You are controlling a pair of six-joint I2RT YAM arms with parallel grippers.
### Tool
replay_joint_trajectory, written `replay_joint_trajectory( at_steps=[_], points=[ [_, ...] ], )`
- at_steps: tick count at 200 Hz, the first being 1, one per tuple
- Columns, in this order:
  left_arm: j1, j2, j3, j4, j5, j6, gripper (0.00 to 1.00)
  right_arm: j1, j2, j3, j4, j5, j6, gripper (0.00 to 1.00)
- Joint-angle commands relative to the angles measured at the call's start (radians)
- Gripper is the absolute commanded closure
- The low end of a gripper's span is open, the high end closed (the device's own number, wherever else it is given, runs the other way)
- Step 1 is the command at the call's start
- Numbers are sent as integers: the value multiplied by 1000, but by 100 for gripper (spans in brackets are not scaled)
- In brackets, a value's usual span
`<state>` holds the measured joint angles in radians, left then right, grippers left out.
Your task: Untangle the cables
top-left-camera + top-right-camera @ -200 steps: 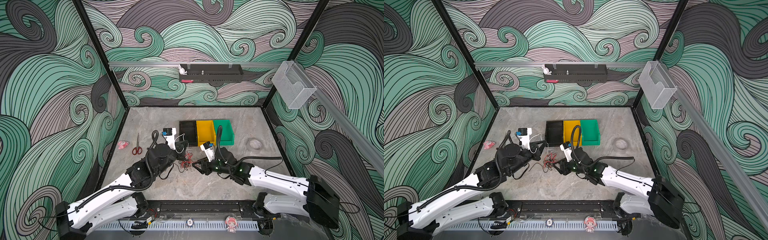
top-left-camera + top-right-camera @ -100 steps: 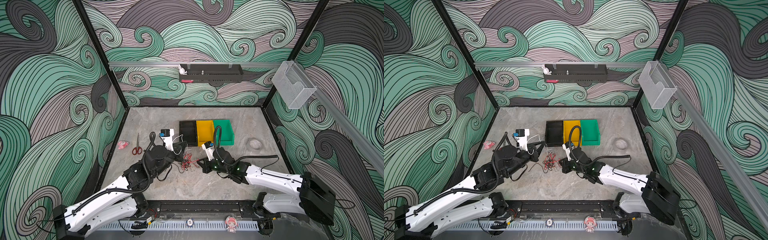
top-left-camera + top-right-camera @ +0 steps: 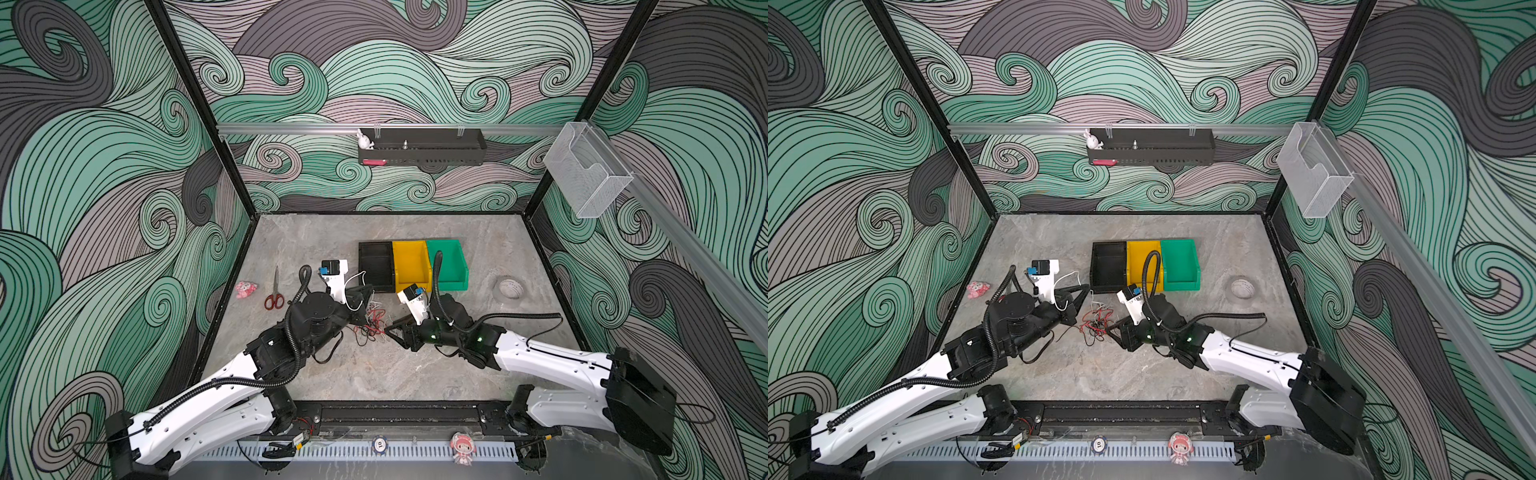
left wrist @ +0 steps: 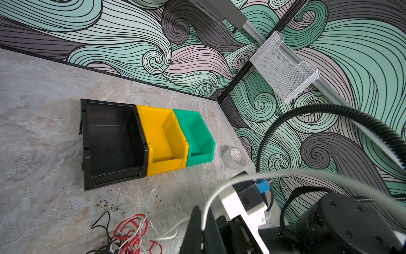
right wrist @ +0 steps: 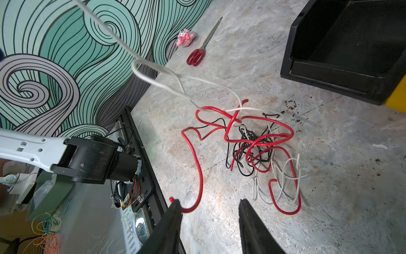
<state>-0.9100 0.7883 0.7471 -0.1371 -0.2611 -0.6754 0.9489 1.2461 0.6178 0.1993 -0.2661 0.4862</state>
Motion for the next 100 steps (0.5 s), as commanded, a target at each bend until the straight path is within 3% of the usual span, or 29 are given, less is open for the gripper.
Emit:
replay_joint_trajectory(
  at_steps=[1,56,100],
  points=[
    [7,2,4,-4,-1,-10,100,-1,30,43,26,-26,-25,56],
    [7,9,3,0,2,-9,100,-1,65,62,70,-92,3,56],
    [8,14,7,14,21,-24,100,-1,130,94,65,-81,-8,49]
  ],
)
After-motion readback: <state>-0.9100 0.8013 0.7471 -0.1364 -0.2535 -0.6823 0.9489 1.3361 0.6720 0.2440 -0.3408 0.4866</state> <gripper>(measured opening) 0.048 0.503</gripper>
